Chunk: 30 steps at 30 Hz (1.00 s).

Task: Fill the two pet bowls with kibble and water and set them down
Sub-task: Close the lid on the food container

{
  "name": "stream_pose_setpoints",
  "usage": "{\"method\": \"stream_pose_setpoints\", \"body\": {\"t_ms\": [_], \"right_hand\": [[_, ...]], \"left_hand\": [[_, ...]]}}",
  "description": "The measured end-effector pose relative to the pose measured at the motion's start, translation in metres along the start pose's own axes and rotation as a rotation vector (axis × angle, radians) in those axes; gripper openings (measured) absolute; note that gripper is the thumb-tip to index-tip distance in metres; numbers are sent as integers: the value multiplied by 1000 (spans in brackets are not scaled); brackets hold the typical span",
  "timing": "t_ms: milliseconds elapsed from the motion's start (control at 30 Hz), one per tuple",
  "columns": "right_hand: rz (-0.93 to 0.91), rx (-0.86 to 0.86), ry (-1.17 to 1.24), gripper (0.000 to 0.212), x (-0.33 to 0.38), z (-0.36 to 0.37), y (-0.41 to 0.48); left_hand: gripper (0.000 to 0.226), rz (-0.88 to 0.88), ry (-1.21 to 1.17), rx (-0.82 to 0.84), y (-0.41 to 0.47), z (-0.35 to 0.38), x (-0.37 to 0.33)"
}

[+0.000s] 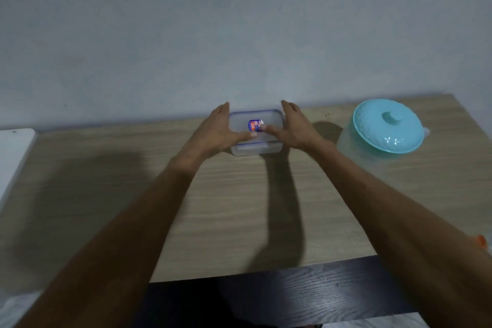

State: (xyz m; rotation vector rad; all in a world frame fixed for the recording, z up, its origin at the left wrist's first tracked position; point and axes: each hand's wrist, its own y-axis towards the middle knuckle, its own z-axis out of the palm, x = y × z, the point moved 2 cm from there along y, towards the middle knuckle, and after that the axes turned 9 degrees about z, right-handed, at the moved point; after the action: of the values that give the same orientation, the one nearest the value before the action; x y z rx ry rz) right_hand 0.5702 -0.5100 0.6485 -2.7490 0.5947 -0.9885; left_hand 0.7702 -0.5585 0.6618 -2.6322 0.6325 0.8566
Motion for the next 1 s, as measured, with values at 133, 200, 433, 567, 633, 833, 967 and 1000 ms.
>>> {"method": "stream_pose_setpoints", "body": {"t_ms": [133, 200, 433, 567, 633, 833, 967, 1000], "right_hand": [[138, -194, 204, 43, -14, 24, -19], [209, -199, 339, 40, -16, 36, -23], [342, -204, 603, 32, -13, 40, -20], [370, -189, 686, 32, -15, 44, -14], [376, -194, 690, 29, -17, 47, -13], [373, -232, 691, 32, -22, 53, -8], [370, -231, 699, 48, -23, 55, -6], [373, -229, 706, 47, -23, 55, -7]], "left_hand": [[64, -95, -98, -277, -21, 21, 8], [49, -148, -170, -295, -26, 26, 2], [49, -230, -184, -331, -31, 34, -8], [46, -228, -244, -388, -27, 39, -2], [43, -241, -256, -393, -25, 42, 1], [28, -310, -623, -441, -9, 56, 10], [31, -285, -632, -448, -9, 59, 12], [31, -277, -641, -443, -10, 58, 12]]}}
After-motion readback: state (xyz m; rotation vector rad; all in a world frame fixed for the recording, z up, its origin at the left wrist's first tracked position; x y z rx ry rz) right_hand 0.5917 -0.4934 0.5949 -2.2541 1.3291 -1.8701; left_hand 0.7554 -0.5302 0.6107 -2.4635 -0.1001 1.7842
